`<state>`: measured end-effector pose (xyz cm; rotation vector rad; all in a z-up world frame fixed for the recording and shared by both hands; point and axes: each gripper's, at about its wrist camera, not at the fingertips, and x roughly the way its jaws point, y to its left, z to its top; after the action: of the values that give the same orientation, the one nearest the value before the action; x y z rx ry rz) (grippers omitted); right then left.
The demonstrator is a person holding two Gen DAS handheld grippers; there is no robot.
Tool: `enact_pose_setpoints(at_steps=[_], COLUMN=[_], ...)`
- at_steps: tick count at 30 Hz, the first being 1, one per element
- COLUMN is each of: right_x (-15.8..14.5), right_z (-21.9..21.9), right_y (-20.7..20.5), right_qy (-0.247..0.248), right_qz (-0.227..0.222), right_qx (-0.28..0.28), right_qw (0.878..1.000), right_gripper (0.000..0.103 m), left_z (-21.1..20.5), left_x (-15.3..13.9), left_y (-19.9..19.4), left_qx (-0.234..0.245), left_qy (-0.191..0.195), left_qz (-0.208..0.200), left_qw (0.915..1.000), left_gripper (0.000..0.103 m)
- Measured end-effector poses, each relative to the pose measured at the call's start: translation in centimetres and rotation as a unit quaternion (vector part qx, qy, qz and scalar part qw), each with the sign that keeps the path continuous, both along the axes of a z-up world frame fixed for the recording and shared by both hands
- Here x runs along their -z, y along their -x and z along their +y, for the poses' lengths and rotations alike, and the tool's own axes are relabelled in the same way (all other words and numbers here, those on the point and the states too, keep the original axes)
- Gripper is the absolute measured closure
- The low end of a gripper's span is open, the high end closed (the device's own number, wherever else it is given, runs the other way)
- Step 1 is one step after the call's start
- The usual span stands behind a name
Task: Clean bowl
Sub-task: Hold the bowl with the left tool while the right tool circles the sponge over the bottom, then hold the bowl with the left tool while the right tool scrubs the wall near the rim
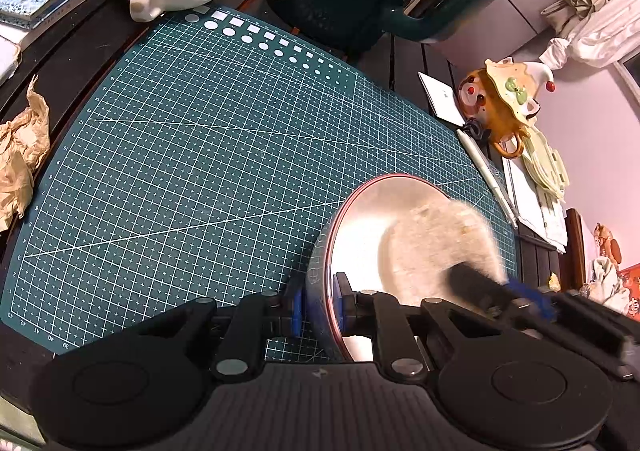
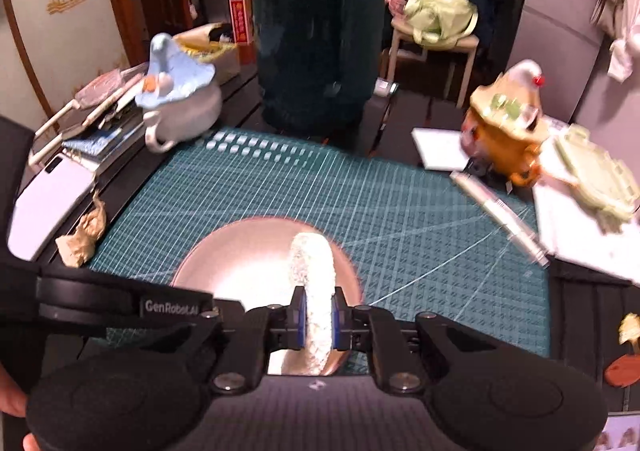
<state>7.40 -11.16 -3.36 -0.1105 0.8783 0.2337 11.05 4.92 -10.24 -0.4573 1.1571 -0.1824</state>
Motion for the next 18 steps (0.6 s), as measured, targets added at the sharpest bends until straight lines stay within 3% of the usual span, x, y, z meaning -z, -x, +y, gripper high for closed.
enact_pose_setpoints(at_steps=[4,8,11,18], right_x=[-2.0,-1.3,0.5,1.5], right_z=[-0.7,-0.2,0.6,0.4], right_y=[0.9,0.6,0.0,-0.7], right_qy=[-0.026,-0.053,-0.044,-0.004], right_qz=[-0.029,-0.004,0.024,0.028], right_qx=[0.003,-0.017,-0.024,-0.008], right_qw=[0.999,0.998,0.998,1.0], right_gripper=[0.092,0.092,0.092,0.092], left_z=[0.0,0.0,-0.1,0.0], left_x=[0.0,0.0,0.0,0.1], left_y=[0.0,-0.1,-0.1,0.0], left_qx=[-0.001,-0.001,-0.001,0.0], left_qy=[0.0,-0.001,-0.002,-0.001], left_qz=[0.0,0.0,-0.001,-0.001], left_qw=[1.0,1.0,1.0,1.0], left_gripper=[0.089,0.089,0.089,0.089])
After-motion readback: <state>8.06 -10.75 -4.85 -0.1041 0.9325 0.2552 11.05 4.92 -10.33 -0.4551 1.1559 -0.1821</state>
